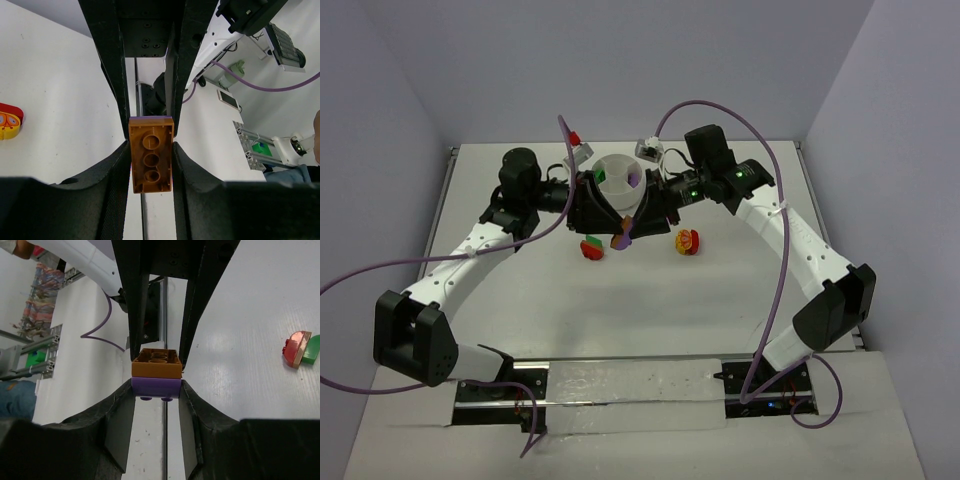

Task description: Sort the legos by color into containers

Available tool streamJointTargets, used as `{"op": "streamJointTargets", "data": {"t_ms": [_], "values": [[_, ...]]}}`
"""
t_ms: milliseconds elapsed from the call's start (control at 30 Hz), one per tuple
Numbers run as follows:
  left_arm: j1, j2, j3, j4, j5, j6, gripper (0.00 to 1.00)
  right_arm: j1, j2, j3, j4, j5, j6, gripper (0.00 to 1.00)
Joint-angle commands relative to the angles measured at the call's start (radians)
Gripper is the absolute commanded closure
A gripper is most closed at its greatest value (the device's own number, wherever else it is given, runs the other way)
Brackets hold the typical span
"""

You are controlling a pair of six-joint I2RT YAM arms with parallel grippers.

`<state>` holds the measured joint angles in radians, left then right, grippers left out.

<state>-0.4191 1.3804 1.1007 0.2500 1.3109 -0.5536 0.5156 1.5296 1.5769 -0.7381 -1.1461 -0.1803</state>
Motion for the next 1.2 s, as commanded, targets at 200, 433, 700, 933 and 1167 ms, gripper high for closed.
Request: {"op": "streamJointTargets", "data": {"t_ms": [200,433,700,933,1167], "values": [[0.003,-0.003,0.025,-0.069,0.006,0.087,1.00,0.024,-0.019,0.050,-0.031,0.019,-0.056,1.00],[0.063,-0.012,0.037,-0.038,0.024,0.055,1.00,0.023,-0.022,0.025,-0.119,0.035,-0.125,1.00],[0.103,-0.023,0.041,-0.083,0.031,0.097,1.00,0.000,-0.031,0.006,-0.152,0.060,-0.148,1.00],[0.144,-0.024,0.066,-0.118,0.001,0.143,1.00,-0.021,-0.007,0.025,-0.136,0.194,-0.130,1.00],[0.217,-0.036,0.118,-0.311,-0.166,0.333,1.00,-0.026,0.061,0.141,-0.004,0.656,-0.016,1.00]]}}
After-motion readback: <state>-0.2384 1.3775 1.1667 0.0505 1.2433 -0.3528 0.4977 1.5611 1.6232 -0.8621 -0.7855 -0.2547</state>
